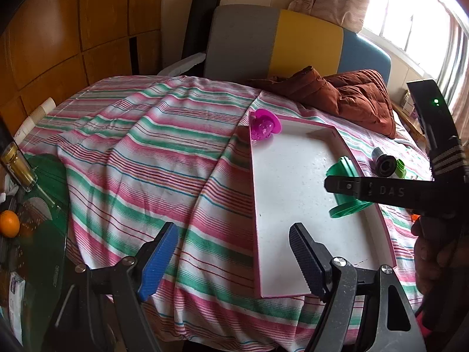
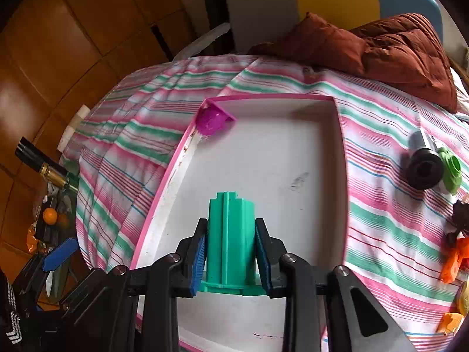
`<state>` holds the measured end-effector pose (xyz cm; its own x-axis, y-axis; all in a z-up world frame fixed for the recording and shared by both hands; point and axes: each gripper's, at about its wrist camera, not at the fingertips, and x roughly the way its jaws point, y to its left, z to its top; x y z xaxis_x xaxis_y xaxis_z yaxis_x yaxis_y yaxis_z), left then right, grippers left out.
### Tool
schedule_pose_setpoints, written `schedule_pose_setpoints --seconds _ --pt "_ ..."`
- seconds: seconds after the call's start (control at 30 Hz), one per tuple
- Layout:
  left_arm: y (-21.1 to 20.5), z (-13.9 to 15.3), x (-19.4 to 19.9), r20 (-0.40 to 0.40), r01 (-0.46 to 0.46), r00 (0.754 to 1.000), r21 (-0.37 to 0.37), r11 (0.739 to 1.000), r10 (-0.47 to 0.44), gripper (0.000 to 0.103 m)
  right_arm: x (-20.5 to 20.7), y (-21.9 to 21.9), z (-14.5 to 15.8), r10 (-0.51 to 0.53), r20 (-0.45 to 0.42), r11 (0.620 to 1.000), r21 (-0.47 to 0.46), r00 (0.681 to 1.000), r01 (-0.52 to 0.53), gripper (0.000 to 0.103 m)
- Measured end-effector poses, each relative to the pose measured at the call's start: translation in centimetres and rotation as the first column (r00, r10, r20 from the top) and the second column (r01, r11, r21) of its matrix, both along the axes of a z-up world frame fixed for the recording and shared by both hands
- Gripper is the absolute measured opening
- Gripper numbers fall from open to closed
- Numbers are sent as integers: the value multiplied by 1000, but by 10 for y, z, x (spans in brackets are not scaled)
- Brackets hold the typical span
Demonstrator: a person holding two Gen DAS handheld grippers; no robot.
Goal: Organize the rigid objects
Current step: 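Carry the teal stand into the tray beside the magenta cup and release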
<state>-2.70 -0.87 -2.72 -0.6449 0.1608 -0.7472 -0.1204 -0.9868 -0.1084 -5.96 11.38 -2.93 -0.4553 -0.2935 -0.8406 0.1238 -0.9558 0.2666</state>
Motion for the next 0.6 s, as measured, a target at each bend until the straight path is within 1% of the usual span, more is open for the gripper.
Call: schedule_pose_setpoints --seconds 0.37,0.6 --pt "-9 -2 -1 8 -20 1000 2 1000 20 79 -21 -36 -13 51 37 999 3 998 -51 30" --pt "-13 -6 -3 20 -29 999 1 1000 29 79 -40 -45 -18 34 48 999 -1 998 -34 30"
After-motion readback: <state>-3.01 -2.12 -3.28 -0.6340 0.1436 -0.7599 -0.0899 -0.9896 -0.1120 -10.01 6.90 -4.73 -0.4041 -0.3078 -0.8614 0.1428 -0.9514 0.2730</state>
